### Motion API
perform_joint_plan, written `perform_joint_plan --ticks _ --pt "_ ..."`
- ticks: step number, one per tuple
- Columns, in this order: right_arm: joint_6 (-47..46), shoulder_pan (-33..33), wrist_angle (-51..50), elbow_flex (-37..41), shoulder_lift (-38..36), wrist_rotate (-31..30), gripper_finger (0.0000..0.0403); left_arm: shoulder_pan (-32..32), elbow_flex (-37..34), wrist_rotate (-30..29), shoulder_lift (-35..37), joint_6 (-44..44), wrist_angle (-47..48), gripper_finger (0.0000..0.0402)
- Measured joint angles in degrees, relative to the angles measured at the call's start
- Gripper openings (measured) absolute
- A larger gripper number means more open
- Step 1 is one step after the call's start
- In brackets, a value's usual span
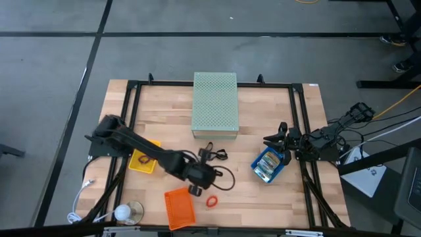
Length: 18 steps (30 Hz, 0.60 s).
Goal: Pick & Place Office Desk Supplies
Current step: Put the orange spring keychain into the yellow bin
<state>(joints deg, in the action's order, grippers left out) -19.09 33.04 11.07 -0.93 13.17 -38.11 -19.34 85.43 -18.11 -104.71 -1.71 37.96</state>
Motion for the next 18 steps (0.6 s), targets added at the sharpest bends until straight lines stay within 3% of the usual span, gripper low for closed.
perform_joint_plan --ticks 5,10,13,18 --pt "-0.01 0.00 -0.02 0.00 0.00 0.00 0.0098 -0.19 0.04 -9.04 8.62 -3.16 11.46 0.0004" --pt "-1.33 0.02 -0.04 0.00 0.00 0.20 0.0098 -0.50 -1.29 -18.90 18.39 -14.30 25.10 0.0004" --pt "-1.38 0.00 -0.04 0.00 0.00 0.20 0.0098 -1.64 -6.61 -23.17 26.35 -21.17 27.26 0.0003" --pt "-1.46 0.00 -0.07 0.00 0.00 0.20 0.0098 -4.05 -20.80 -25.45 42.12 -33.23 27.50 0.0003"
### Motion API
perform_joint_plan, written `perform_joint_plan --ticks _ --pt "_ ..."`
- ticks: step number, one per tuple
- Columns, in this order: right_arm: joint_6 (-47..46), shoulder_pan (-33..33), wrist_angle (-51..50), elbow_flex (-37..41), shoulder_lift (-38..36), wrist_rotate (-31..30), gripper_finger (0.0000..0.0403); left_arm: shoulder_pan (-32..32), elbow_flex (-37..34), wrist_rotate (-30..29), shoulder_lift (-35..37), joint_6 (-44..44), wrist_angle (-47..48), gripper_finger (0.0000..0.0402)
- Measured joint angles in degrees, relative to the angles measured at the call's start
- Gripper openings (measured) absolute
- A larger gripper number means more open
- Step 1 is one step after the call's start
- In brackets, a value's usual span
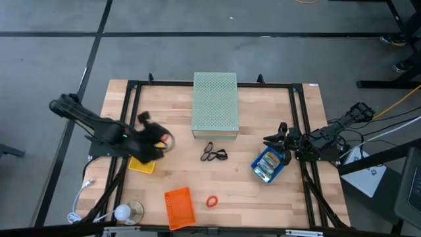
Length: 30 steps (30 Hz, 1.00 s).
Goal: Pick & Place Office Desk Supplies
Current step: Put the orange spring keychain into the yellow bin
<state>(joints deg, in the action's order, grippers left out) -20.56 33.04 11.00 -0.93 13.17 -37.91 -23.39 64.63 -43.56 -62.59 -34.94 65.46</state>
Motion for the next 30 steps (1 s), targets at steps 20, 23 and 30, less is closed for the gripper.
perform_joint_plan --ticks 20,23,30 --pt "0.02 0.01 -0.34 0.00 0.00 -0.22 0.0098 -4.82 -36.04 24.26 20.47 -22.58 -2.49 0.0006" --pt "-0.02 0.00 -0.56 0.00 0.00 -0.22 0.0098 -4.82 -36.14 24.72 19.23 -22.24 -4.96 0.0021" --pt "-0.04 0.01 -0.82 0.00 0.00 -0.22 0.0098 -4.82 -36.16 24.84 17.59 -20.35 -6.19 0.0089"
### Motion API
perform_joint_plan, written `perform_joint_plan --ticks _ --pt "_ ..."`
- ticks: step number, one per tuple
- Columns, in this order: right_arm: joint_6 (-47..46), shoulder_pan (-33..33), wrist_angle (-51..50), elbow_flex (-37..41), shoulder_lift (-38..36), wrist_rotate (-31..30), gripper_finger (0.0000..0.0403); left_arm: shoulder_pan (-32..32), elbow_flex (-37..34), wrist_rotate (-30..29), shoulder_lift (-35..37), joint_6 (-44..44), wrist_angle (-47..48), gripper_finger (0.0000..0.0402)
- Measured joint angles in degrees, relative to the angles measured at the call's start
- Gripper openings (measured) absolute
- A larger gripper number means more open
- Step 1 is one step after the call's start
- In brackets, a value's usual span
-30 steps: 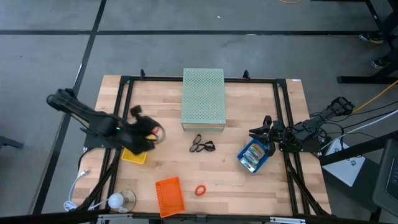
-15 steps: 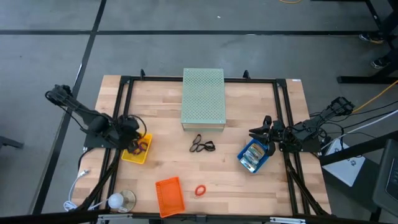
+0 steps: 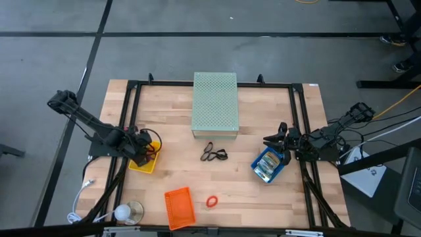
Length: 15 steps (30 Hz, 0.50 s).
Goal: Pick & Place Office Desk Supplies
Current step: Put the orange spring keychain into the yellow bin
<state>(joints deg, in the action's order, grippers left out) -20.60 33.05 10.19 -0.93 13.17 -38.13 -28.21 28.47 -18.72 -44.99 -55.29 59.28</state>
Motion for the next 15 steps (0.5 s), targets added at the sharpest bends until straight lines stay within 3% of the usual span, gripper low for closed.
perform_joint_plan --ticks 7,12,15 --pt "-0.02 0.00 -0.01 0.00 0.00 0.00 0.0098 0.00 -0.01 -7.74 0.09 2.02 -5.38 0.0146" --pt "0.02 0.01 -0.02 0.00 0.00 -0.77 0.0098 0.06 -0.02 -14.66 -0.10 16.98 -35.06 0.0158" --pt "0.04 0.01 -0.04 0.00 0.00 -2.61 0.0098 0.61 0.04 -10.40 -1.75 28.06 -57.34 0.0159"
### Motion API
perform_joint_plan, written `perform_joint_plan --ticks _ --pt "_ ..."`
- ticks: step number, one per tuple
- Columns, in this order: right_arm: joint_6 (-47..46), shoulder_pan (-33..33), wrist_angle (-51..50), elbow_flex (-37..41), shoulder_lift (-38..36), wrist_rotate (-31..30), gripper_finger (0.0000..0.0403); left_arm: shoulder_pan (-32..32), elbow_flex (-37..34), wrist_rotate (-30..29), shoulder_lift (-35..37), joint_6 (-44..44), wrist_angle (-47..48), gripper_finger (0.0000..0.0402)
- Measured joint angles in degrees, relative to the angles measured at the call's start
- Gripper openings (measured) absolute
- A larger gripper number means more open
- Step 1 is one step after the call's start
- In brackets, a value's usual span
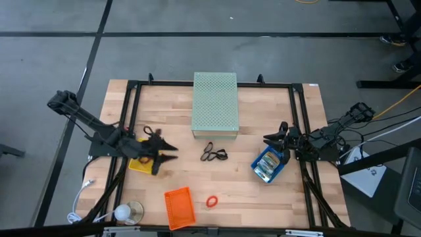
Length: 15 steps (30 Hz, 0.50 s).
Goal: Pick & Place Office Desk Supplies
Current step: Put the orange spring keychain into the yellow bin
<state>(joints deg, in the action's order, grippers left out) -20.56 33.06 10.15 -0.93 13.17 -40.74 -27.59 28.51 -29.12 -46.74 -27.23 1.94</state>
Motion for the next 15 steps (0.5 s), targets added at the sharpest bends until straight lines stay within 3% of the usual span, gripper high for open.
perform_joint_plan --ticks 3,5,10,15 --pt "0.00 0.00 -0.02 0.00 0.00 -0.39 0.0098 0.76 0.09 10.32 -4.03 4.97 -15.59 0.0155" --pt "0.00 -0.01 -0.15 0.00 0.00 -0.40 0.0098 0.84 0.10 12.51 -7.99 5.40 -20.40 0.0150" --pt "0.04 0.00 -0.17 0.00 0.00 -0.41 0.0098 2.38 3.13 13.19 -20.85 5.54 -21.18 0.0144" --pt "0.42 -0.01 -0.20 0.00 0.00 -0.39 0.0098 4.64 11.56 22.17 -33.72 6.94 -21.38 0.0143"
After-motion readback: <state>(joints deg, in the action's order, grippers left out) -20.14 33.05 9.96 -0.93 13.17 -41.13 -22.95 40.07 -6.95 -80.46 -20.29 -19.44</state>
